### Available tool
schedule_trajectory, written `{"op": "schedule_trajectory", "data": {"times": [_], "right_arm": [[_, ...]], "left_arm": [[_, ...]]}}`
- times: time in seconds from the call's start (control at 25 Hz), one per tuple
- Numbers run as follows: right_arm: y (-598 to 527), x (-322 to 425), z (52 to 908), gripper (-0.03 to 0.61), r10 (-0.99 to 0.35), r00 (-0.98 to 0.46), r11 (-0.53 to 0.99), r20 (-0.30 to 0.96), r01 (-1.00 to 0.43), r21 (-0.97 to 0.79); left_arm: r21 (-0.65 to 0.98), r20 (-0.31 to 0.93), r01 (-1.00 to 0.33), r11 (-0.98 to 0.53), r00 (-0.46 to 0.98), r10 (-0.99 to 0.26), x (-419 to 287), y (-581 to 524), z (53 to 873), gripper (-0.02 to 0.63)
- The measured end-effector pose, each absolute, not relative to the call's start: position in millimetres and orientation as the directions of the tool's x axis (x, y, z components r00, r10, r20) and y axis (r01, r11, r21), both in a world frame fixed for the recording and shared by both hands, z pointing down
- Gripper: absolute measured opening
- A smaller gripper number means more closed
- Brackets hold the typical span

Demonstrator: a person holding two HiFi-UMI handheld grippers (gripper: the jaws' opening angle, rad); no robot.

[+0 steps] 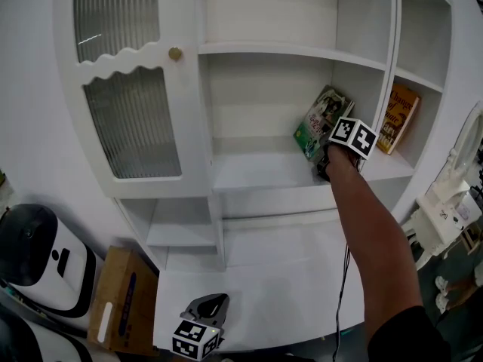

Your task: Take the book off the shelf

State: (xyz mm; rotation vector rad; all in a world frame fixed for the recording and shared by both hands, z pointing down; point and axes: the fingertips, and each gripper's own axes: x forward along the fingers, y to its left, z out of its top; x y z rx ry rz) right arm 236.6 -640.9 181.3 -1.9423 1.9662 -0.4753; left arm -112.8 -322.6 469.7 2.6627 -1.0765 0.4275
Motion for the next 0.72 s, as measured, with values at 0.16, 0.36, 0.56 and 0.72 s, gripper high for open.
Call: {"op": "schedule_trajectory", "data": {"times": [0.16, 0.36, 0.56, 0.72], "right_arm": [[-629, 232, 178, 0.081, -0.999, -0.034, 0.037, -0.014, -0.889, -0.457], [-604, 218, 167, 0.080, -0.992, -0.115, 0.125, -0.050, -0.892, -0.435], [-558, 201, 153, 0.080, -0.969, -0.223, 0.245, -0.103, -0.872, -0.424], [-514, 183, 147, 0.080, -0.934, -0.328, 0.356, -0.138, -0.839, -0.412]], "left_arm": [[0.105, 0.338, -0.697, -0.710, 0.696, -0.633, -108, -321, 466, 0.011], [0.102, 0.325, -0.681, -0.726, 0.712, -0.622, -100, -320, 461, 0.011], [0.089, 0.308, -0.670, -0.737, 0.722, -0.620, -93, -322, 457, 0.011], [0.089, 0.303, -0.664, -0.743, 0.728, -0.615, -84, -324, 457, 0.011]]}}
